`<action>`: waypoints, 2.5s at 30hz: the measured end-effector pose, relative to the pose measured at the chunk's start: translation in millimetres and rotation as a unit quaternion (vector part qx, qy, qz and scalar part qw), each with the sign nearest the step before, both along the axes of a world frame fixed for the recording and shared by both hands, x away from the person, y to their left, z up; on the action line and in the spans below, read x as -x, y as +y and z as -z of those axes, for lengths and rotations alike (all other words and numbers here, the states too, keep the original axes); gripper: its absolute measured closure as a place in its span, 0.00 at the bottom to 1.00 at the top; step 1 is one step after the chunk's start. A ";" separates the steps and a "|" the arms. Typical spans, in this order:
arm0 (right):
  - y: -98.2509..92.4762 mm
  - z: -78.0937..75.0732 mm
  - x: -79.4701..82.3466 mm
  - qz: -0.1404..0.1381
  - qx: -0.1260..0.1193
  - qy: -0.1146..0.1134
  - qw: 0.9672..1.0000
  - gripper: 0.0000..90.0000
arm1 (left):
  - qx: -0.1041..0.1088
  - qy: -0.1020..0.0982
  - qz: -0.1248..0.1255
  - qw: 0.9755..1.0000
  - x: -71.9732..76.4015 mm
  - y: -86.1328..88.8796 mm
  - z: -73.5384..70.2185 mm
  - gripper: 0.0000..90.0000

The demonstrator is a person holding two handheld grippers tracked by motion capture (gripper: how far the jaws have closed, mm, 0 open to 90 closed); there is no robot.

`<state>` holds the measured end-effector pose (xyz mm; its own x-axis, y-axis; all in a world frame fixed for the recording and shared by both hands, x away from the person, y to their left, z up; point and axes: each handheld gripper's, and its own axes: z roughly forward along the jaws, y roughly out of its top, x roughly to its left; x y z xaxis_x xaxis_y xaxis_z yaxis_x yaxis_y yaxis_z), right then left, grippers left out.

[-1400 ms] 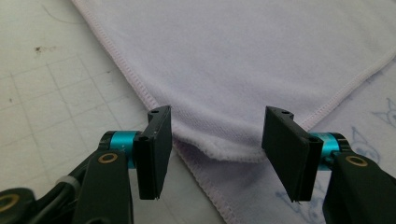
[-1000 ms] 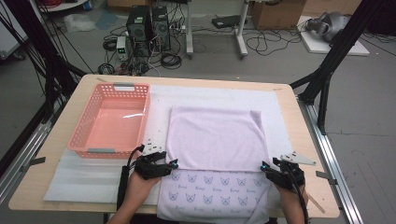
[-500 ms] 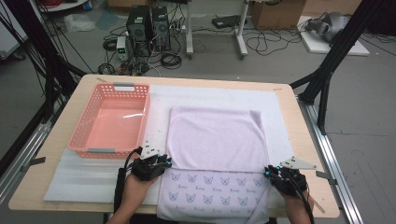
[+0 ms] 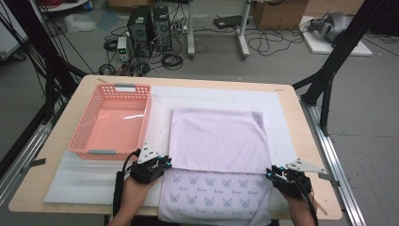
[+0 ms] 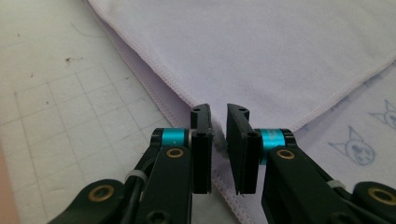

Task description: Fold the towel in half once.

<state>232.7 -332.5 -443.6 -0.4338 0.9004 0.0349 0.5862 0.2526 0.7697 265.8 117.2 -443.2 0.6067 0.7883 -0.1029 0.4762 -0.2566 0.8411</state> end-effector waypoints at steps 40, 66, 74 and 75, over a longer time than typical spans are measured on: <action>-11.1 -23.8 71.6 -0.068 -0.004 0.007 0.998 0.95 | 0.038 0.014 0.067 0.997 61.8 17.8 -18.9 0.97; -35.1 -54.5 8.1 0.007 -0.063 -0.079 0.995 0.56 | 0.066 0.018 -0.001 0.998 -49.9 -18.7 -30.0 0.48; -31.9 -34.0 -31.3 -0.009 -0.045 -0.043 0.998 0.55 | 0.027 -0.002 -0.042 0.999 -84.2 -32.5 -18.1 0.48; -31.5 -32.8 -35.3 -0.010 -0.044 -0.039 0.998 0.55 | 0.021 -0.007 -0.047 0.999 -88.0 -32.9 -16.7 0.48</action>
<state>268.0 -364.0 -410.8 -0.4567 0.8862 0.0781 0.5185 0.1938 0.8329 353.9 84.3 -426.5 0.5310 0.8374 -0.1296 0.4852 -0.1751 0.8567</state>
